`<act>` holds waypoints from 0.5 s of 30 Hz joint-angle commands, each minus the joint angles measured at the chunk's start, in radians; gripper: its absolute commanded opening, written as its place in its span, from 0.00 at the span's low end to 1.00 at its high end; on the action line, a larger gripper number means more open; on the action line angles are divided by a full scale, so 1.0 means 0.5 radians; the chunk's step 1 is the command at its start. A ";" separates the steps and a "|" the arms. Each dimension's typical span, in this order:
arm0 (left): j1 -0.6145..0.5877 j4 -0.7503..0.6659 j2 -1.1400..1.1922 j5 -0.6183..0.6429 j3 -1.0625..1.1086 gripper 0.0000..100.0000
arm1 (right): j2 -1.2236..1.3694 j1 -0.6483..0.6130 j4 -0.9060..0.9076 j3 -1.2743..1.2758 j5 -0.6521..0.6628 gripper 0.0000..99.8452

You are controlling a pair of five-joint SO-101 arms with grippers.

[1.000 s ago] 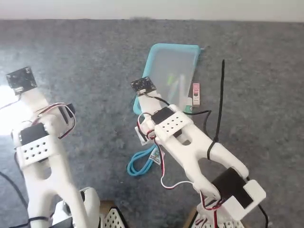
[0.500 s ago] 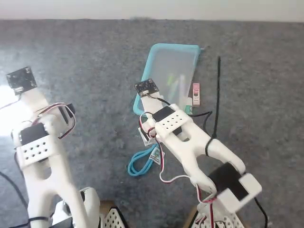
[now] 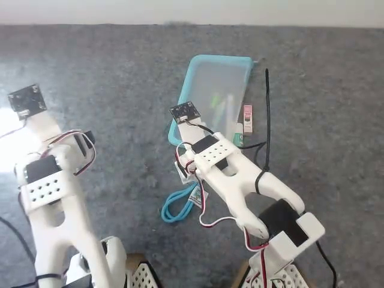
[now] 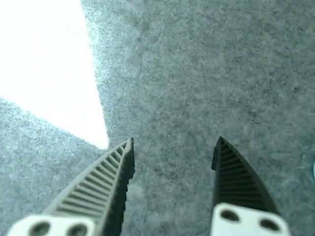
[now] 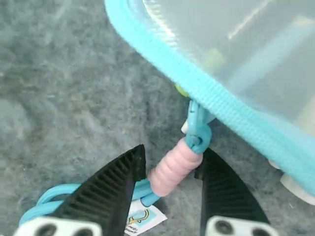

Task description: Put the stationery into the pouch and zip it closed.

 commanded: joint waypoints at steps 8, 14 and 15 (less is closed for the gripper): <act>0.000 -0.049 -0.003 0.021 -0.032 0.25 | -0.057 0.020 -0.057 -0.101 0.037 0.01; 0.077 -0.049 0.000 0.018 0.005 0.25 | -0.394 0.014 0.183 -0.408 0.307 0.01; 0.123 -0.058 0.000 0.018 0.029 0.25 | -0.453 0.014 0.250 -0.503 0.350 0.01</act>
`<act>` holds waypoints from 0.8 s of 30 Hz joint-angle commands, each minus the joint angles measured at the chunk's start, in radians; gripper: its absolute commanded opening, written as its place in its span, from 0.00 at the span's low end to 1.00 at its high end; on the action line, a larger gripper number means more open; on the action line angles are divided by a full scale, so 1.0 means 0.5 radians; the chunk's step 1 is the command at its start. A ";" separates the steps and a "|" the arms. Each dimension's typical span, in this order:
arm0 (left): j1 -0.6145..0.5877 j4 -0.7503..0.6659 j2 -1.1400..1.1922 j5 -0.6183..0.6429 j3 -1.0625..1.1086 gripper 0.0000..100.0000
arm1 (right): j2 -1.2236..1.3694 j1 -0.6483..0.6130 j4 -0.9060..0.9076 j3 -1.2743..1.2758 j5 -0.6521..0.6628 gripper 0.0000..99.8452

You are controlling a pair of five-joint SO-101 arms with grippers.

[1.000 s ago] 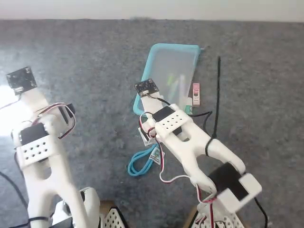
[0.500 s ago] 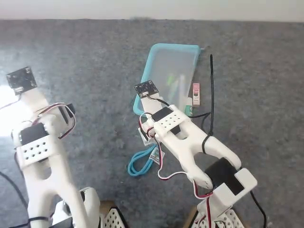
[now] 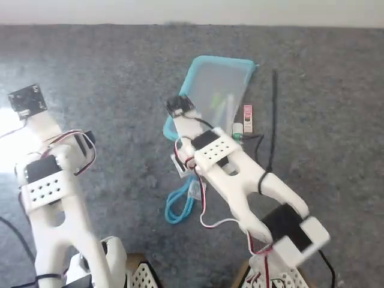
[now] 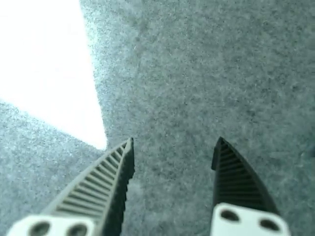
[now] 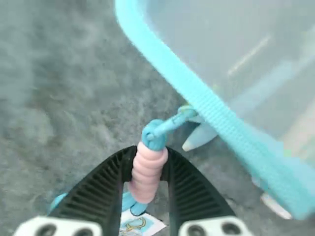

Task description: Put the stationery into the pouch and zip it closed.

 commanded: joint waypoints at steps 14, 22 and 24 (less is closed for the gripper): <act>0.509 0.313 -0.239 -0.319 -0.106 0.35 | 0.041 0.023 0.980 -1.936 0.715 0.01; 0.632 0.316 -0.868 -0.368 0.140 0.35 | 0.311 0.176 1.140 -2.992 0.384 0.01; 0.632 0.325 -0.973 -0.341 0.155 0.35 | 0.376 0.176 1.186 -3.148 0.420 0.01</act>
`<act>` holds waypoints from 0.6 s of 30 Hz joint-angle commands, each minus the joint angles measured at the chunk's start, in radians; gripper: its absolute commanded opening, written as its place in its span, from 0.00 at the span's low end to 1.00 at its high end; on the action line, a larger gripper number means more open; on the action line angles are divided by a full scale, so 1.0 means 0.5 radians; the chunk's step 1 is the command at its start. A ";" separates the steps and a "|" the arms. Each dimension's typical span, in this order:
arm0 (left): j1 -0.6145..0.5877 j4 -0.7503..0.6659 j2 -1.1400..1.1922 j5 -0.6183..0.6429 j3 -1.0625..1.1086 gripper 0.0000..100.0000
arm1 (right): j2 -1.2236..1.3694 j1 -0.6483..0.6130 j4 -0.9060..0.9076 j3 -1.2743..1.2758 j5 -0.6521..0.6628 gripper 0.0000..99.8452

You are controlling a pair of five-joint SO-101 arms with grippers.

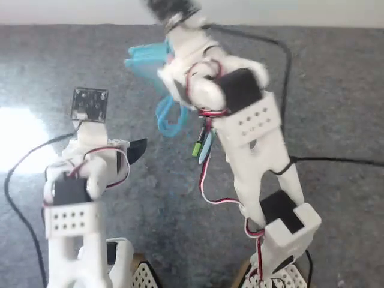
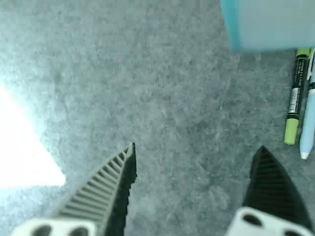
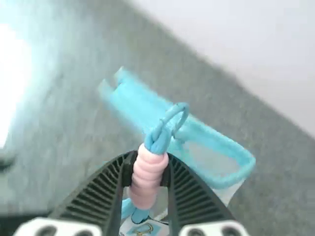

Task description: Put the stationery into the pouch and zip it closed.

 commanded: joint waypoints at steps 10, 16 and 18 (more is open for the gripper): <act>0.644 0.141 -0.703 0.080 0.189 0.41 | 0.176 0.106 0.149 -0.411 -0.021 0.01; 0.543 0.046 -0.936 0.061 0.342 0.41 | 0.173 0.281 0.348 -0.417 -0.018 0.01; 0.540 -0.117 -0.865 0.061 0.422 0.41 | 0.164 0.195 0.450 -0.427 0.049 0.01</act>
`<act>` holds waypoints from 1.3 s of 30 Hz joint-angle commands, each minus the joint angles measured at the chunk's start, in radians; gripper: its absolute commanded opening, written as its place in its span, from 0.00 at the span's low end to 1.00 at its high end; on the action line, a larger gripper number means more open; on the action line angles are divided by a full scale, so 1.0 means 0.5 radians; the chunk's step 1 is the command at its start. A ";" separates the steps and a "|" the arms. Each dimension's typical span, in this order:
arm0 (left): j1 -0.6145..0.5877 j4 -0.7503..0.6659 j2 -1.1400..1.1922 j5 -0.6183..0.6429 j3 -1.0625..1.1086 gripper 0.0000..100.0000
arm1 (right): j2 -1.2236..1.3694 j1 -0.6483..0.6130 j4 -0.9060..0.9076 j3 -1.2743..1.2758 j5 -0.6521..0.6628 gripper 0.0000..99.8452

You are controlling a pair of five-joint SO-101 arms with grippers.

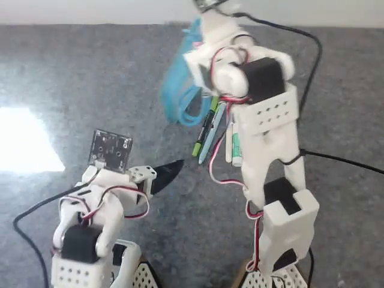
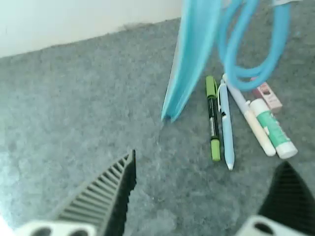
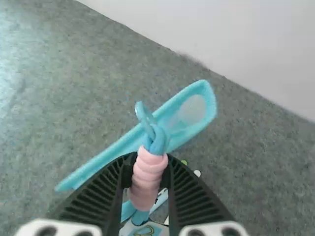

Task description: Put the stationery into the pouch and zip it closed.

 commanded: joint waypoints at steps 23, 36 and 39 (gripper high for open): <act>-0.245 -0.736 0.816 0.160 -0.035 0.40 | -1.303 -0.376 0.207 2.050 0.942 0.10; -0.252 -0.776 0.816 0.215 -0.029 0.40 | -1.769 -0.020 0.204 2.992 1.458 0.19; -0.242 -0.798 0.819 0.252 -0.029 0.40 | -1.788 0.038 0.204 3.109 1.574 0.11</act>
